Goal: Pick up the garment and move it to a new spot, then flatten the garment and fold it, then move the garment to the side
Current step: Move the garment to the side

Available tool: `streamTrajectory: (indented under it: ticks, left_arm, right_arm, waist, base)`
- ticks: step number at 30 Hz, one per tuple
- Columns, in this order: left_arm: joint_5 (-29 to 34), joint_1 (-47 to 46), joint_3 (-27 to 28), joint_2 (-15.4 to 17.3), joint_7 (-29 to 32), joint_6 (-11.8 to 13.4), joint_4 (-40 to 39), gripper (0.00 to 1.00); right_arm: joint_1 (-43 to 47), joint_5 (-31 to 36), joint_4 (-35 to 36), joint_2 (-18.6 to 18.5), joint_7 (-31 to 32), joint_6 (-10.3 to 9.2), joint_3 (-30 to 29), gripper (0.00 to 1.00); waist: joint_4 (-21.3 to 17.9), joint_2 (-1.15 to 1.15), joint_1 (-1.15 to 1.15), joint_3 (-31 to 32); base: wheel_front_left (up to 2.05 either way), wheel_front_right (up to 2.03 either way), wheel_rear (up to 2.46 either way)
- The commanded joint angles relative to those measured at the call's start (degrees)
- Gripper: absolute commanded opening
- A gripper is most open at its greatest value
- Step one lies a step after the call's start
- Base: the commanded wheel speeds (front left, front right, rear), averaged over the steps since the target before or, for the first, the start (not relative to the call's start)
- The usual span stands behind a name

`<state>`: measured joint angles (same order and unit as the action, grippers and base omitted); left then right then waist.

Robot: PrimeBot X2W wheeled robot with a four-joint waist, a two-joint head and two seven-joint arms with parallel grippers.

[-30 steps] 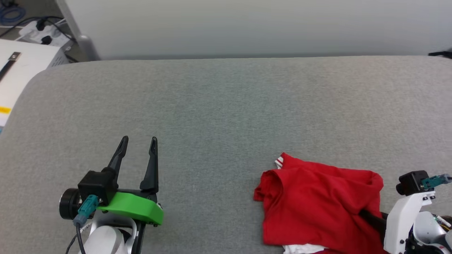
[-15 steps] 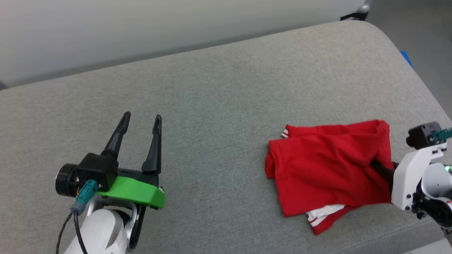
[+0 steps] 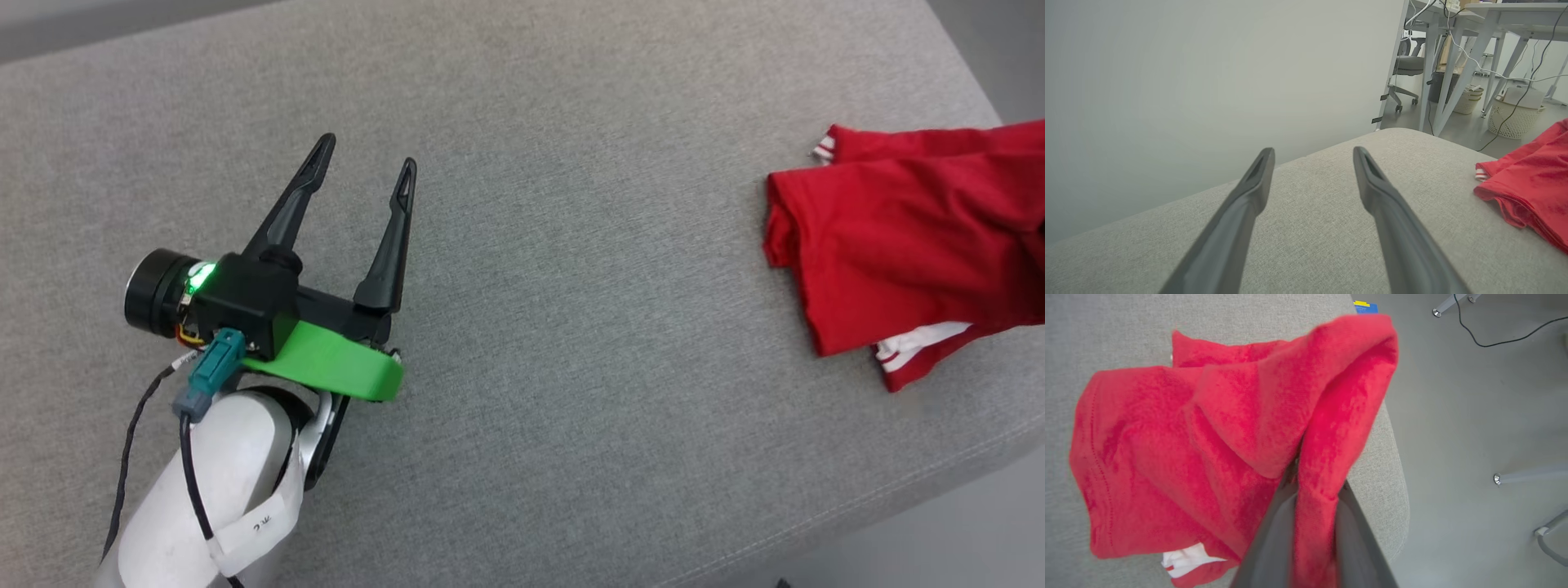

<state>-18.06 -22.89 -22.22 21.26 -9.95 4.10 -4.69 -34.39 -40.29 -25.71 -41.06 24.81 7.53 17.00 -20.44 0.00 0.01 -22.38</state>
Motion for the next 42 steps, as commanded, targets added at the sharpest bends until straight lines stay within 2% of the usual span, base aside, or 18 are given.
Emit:
streamTrajectory:
  ticks: [1,9,18,19,20,28,33,37,42]
  left_arm:
    - [0.81,-1.61,-0.14,0.44,0.42,-0.45,-0.53,1.00]
    - [1.89,-5.26,-0.68,0.84,2.05,-0.56,-3.77,1.00]
    - [2.47,-7.79,-1.11,0.71,2.02,-0.54,-4.81,1.00]
    - [2.50,-7.89,-1.17,0.70,1.95,-0.53,-4.84,1.00]
    - [2.49,-7.94,-1.23,0.67,1.88,-0.53,-4.82,1.00]
    - [1.84,-7.21,-1.51,0.28,0.83,-0.23,-3.62,1.00]
    - [0.85,-5.47,-1.61,-0.22,-0.42,0.06,-2.01,1.00]
    - [-0.17,-2.78,-1.63,-0.82,-1.59,0.65,-0.08,1.00]
    - [-1.68,1.56,-0.89,-1.21,-2.54,2.03,1.63,1.00]
  right_arm:
    - [-1.92,0.45,-1.34,-0.64,-1.13,-0.04,-0.57,0.00]
    - [-7.53,1.43,-9.73,-4.23,-5.44,-0.04,-3.84,0.00]
    - [-10.63,5.79,-20.78,-2.72,-10.93,-0.04,-8.21,0.00]
    - [-11.11,7.18,-22.93,-2.59,-11.79,-0.04,-9.14,0.36]
    - [-11.48,8.34,-24.35,-2.28,-12.31,-0.04,-9.55,1.00]
    - [-14.58,16.26,-30.86,0.30,-21.55,-0.04,-13.30,1.00]
    - [-15.49,22.31,-34.03,0.75,-29.33,-0.04,-17.61,1.00]
    - [-14.02,24.98,-34.03,2.64,-34.81,-0.04,-19.85,1.00]
    - [-9.30,24.18,-30.49,6.20,-38.31,-0.04,-20.33,1.00]
  waist:
    - [2.47,0.00,-0.01,-6.02]
    - [5.07,0.00,-0.01,-11.10]
    - [6.75,0.00,-0.01,-13.42]
    - [6.88,0.00,-0.01,-13.41]
    - [6.99,0.00,-0.01,-13.33]
    - [7.43,0.00,-0.01,-10.96]
    - [7.59,0.00,-0.01,-7.25]
    - [7.92,0.00,-0.01,-2.65]
    - [8.28,0.00,-0.01,2.78]
  base:
    - [0.00,0.00,0.00]
    - [0.00,0.00,0.00]
    - [0.00,0.00,0.00]
    - [0.00,0.00,0.00]
    - [0.00,0.00,0.00]
    - [0.00,0.00,0.00]
    - [0.00,0.00,0.00]
    - [0.00,0.00,0.00]
    - [0.00,0.00,0.00]
